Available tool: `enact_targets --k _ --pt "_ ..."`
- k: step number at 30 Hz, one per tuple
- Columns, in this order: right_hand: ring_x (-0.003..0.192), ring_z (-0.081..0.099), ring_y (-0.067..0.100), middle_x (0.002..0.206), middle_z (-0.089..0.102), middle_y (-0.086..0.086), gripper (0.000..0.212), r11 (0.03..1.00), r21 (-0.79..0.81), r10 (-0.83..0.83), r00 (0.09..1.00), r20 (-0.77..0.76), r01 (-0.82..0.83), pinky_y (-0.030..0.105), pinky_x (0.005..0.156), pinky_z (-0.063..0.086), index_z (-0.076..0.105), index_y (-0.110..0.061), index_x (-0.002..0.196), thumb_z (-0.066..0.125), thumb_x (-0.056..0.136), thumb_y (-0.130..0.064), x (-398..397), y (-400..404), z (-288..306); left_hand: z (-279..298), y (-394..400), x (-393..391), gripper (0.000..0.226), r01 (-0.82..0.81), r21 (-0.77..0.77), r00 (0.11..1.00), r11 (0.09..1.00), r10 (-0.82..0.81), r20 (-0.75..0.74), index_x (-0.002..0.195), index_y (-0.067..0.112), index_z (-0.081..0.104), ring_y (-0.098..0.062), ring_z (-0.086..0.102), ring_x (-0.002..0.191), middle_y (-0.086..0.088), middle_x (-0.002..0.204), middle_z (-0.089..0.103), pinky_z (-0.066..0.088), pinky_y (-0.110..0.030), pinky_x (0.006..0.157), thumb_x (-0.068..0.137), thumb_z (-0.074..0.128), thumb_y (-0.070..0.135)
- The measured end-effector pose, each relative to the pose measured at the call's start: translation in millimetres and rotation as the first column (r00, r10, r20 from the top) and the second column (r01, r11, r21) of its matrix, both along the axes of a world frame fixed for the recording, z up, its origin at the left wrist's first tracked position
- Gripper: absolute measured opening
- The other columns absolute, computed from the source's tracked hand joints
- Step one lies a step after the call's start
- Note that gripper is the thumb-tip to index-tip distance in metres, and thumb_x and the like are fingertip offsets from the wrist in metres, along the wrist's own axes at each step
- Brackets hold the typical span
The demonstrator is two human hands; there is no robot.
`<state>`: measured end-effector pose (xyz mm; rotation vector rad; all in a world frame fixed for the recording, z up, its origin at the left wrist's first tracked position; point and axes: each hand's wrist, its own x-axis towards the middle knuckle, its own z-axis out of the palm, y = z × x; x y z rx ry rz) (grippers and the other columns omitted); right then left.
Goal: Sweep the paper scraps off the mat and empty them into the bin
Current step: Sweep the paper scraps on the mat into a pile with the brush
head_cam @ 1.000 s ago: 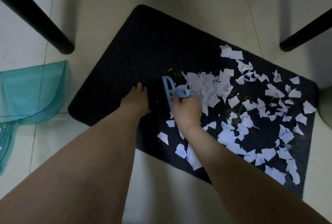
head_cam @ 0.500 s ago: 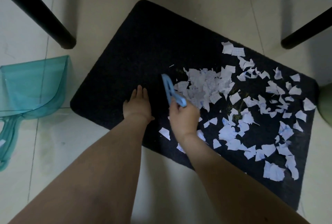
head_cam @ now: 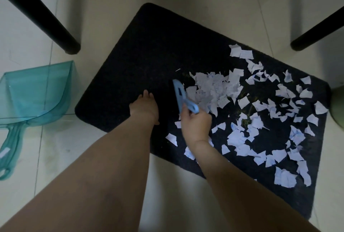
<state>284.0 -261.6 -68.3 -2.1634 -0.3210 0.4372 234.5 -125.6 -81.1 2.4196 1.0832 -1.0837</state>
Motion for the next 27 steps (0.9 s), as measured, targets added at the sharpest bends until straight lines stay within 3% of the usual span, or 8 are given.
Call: enact_targets --k 2,4,6,8,11,16,23,27 --pt "0.045 0.041 0.007 0.052 0.044 -0.009 0.013 0.998 -0.007 -0.061 0.998 0.028 0.061 0.019 0.048 0.035 0.069 -0.017 0.089 0.058 0.092 -0.023 21.1 -8.8 5.3 -0.8 -1.3 0.3 0.114 0.003 0.012 1.000 1.000 -0.003 0.008 0.153 0.012 0.003 -0.024 0.016 0.146 -0.005 0.160 -0.002 0.035 -0.045 0.110 0.072 0.078 0.041" --pt "0.043 0.040 0.009 0.051 0.044 -0.005 0.017 0.991 -0.004 -0.134 0.991 0.022 0.134 0.019 0.047 0.034 0.064 -0.020 0.077 0.058 0.092 -0.024 39.2 -15.9 11.4 -1.9 -1.8 0.8 0.115 -0.006 0.009 1.000 1.000 0.006 0.006 0.153 0.012 0.001 -0.024 0.015 0.146 -0.005 0.160 -0.003 0.035 -0.046 0.111 0.072 0.078 0.041" --pt "0.042 0.040 0.016 0.050 0.046 0.009 0.031 0.980 0.015 -0.200 0.980 0.000 0.200 0.022 0.043 0.035 0.059 -0.010 0.064 0.059 0.091 -0.025 48.4 -18.8 18.9 -2.5 -2.2 1.3 0.116 -0.014 0.000 1.000 1.000 0.014 0.003 0.153 0.012 -0.001 -0.024 0.012 0.147 -0.004 0.160 -0.006 0.034 -0.046 0.112 0.073 0.077 0.041" --pt "0.045 0.054 0.025 0.056 0.057 0.022 0.034 0.971 0.076 -0.226 0.973 -0.039 0.229 0.027 0.043 0.045 0.062 0.004 0.070 0.061 0.090 -0.023 47.5 -18.5 28.2 -2.2 -2.2 0.8 0.115 -0.022 -0.006 1.000 1.000 0.022 0.005 0.153 0.012 -0.002 -0.023 0.010 0.148 -0.004 0.160 -0.009 0.033 -0.046 0.113 0.074 0.077 0.041" --pt "0.059 0.069 0.014 0.063 0.066 0.012 0.019 0.954 0.185 -0.204 0.964 -0.172 0.235 0.022 0.054 0.056 0.066 0.000 0.077 0.061 0.090 -0.014 28.5 -16.1 46.0 -2.7 -1.4 -3.2 0.112 -0.038 -0.022 0.999 0.999 0.038 0.026 0.153 0.013 -0.004 -0.022 0.005 0.149 -0.002 0.160 -0.012 0.029 -0.046 0.115 0.078 0.074 0.038" --pt "0.055 0.066 0.002 0.070 0.069 0.002 0.013 0.941 0.216 -0.161 0.905 -0.394 0.261 0.011 0.055 0.051 0.068 -0.002 0.090 0.062 0.089 -0.013 -15.5 -20.8 48.4 0.7 -12.2 -16.0 0.101 -0.018 0.002 0.999 1.000 0.018 0.049 0.154 0.020 -0.004 -0.023 0.001 0.149 -0.003 0.160 -0.014 0.024 -0.045 0.116 0.084 0.068 0.033" --pt "0.057 0.066 0.005 0.063 0.068 0.000 0.022 0.991 0.025 -0.107 0.883 -0.457 0.133 0.029 0.067 0.059 0.065 -0.017 0.068 0.061 0.090 -0.018 -44.4 -43.3 27.5 -2.5 -31.9 -24.1 0.097 -0.018 0.049 0.999 0.999 0.016 0.037 0.154 0.019 -0.003 -0.023 0.002 0.149 -0.004 0.160 -0.011 0.022 -0.044 0.118 0.085 0.065 0.029" --pt "0.070 0.069 0.028 0.071 0.070 0.013 0.026 0.994 -0.102 -0.071 0.915 -0.398 0.033 0.047 0.071 0.058 0.067 -0.003 0.077 0.062 0.088 -0.026 -32.3 -52.5 20.1 -3.0 -34.8 -24.6 0.107 -0.054 0.026 0.998 0.998 0.054 0.025 0.153 0.018 -0.006 -0.022 0.000 0.149 -0.002 0.160 -0.014 0.023 -0.044 0.118 0.081 0.071 0.031"
